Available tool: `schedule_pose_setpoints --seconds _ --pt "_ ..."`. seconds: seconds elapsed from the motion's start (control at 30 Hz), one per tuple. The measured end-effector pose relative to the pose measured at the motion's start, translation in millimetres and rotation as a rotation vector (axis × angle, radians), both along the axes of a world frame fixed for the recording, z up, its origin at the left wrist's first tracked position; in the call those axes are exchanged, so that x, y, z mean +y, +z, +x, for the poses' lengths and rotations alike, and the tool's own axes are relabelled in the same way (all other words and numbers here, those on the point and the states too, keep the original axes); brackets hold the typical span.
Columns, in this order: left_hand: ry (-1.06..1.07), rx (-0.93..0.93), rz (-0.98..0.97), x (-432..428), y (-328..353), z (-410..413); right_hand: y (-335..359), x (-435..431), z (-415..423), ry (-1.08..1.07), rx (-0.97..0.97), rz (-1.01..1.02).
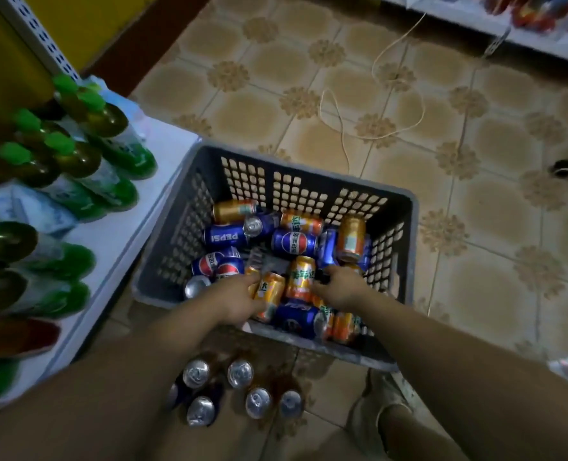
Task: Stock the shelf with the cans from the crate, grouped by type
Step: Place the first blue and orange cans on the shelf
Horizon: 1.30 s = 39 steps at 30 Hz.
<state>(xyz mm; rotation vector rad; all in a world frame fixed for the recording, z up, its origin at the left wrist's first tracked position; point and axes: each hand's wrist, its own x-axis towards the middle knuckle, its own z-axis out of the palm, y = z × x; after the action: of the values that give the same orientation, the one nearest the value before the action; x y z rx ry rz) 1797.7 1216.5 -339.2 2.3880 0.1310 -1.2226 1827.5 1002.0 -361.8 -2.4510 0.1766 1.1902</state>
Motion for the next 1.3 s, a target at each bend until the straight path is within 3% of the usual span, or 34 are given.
schedule_pose_setpoints --seconds 0.17,0.27,0.47,0.67,1.1,1.2,1.3 --pt "-0.022 0.116 -0.042 9.3 -58.0 24.0 -80.3 17.1 6.2 0.249 0.226 -0.101" --pt "-0.025 0.173 -0.085 9.3 -79.3 24.1 -108.3 16.9 -8.7 0.239 0.350 -0.131" --pt "-0.043 0.103 -0.131 3.7 -68.2 12.6 -98.1 15.7 -27.6 0.121 0.121 -0.083" --pt "-0.023 -0.011 -0.187 5.7 -4.5 -10.5 -1.2 42.6 -30.8 0.019 -0.212 0.021" --pt "0.478 -0.674 -0.463 84.3 252.2 -86.2 294.6 132.7 -57.5 -0.241 -0.553 0.837" --pt "0.661 -0.778 -0.521 107.3 309.1 -122.7 350.4 173.6 -87.3 -0.181 -0.576 1.020" --pt "0.737 -0.881 -0.530 135.3 353.6 -168.4 397.9 217.8 -124.1 -0.080 -0.603 1.059"
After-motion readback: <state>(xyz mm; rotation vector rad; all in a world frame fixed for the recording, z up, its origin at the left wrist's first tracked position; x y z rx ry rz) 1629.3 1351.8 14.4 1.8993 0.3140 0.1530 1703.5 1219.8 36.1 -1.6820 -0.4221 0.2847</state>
